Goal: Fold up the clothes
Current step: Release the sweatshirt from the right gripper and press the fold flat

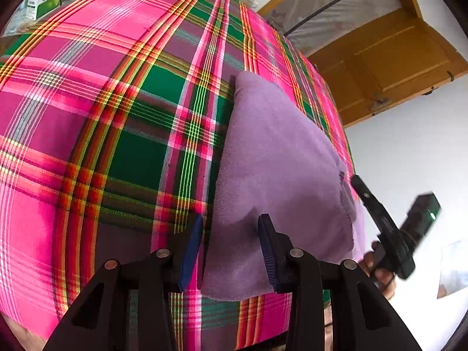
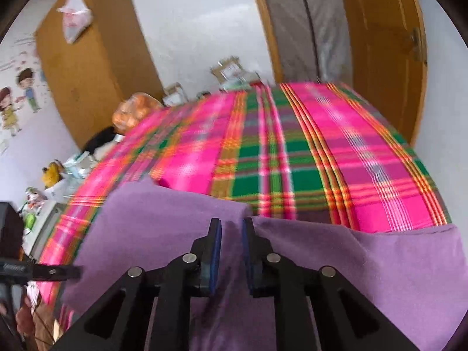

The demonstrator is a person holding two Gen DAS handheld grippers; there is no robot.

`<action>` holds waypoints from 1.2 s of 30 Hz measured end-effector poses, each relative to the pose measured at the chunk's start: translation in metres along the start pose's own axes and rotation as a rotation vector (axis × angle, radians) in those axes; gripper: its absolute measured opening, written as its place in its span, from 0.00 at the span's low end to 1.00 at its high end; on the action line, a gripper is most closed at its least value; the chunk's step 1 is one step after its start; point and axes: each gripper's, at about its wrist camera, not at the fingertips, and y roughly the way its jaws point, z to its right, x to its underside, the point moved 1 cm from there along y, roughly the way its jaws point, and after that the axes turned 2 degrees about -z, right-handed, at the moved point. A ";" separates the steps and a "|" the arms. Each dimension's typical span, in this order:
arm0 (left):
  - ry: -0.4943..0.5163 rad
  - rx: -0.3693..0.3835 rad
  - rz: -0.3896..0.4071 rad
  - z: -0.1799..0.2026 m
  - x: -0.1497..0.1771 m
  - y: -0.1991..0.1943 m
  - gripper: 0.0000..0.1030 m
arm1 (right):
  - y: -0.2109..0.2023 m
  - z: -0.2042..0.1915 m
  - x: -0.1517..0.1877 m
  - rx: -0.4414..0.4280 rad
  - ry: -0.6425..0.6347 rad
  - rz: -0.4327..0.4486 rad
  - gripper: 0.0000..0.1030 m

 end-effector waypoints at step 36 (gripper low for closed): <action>0.156 -0.067 -0.041 0.008 0.030 -0.005 0.41 | -0.038 -0.085 0.090 0.045 -0.345 -0.027 0.17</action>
